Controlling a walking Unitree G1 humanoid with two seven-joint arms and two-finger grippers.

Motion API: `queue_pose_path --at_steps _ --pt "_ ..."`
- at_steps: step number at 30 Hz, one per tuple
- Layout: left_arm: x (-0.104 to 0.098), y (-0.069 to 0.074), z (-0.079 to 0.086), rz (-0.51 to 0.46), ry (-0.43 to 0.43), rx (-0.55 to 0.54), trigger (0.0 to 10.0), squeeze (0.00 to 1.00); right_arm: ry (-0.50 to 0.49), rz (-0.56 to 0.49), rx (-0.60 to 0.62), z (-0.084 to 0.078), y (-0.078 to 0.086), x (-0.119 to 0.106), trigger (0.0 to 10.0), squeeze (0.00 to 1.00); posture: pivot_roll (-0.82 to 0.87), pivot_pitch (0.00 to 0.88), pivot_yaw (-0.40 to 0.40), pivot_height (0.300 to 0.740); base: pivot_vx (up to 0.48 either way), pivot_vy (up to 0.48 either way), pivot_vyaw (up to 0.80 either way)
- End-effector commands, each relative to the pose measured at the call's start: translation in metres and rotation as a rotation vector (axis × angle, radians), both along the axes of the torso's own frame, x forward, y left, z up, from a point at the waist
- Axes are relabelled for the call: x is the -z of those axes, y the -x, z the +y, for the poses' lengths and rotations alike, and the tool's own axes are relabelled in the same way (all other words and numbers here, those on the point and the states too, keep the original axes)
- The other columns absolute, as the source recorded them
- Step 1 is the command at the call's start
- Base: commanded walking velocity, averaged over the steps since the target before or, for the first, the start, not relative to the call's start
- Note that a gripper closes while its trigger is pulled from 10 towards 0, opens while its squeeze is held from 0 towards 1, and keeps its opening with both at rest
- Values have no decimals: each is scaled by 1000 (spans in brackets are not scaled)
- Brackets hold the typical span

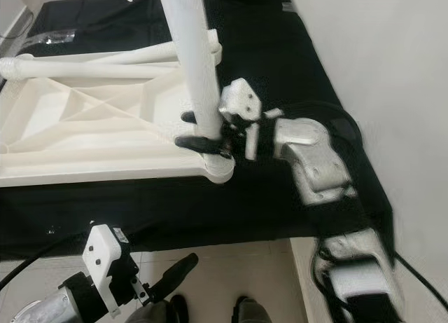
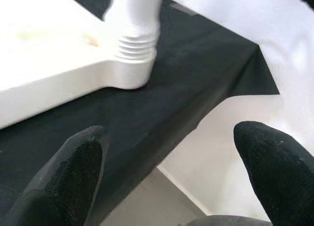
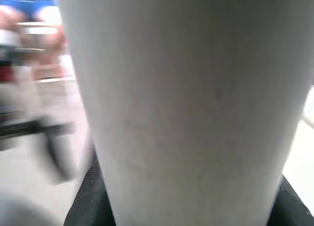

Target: Building children table

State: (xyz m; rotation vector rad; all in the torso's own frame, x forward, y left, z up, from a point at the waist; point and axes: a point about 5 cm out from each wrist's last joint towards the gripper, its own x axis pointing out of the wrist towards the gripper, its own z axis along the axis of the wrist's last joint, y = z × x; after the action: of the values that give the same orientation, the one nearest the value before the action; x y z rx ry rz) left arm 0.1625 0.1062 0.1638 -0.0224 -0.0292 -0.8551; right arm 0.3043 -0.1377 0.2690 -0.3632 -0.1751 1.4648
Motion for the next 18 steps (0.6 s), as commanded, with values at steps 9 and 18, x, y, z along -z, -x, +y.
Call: queue_pose_path --at_steps 9,18 --pt "3 2 0 17 15 5 10000 0 -54 103 -120 4 7 5 10000 0 3 289 27 740 0 0 0" --pt "3 2 -1 17 16 5 10000 0 -222 90 -51 13 -1 -3 10000 0 3 285 24 740 0 0 0"
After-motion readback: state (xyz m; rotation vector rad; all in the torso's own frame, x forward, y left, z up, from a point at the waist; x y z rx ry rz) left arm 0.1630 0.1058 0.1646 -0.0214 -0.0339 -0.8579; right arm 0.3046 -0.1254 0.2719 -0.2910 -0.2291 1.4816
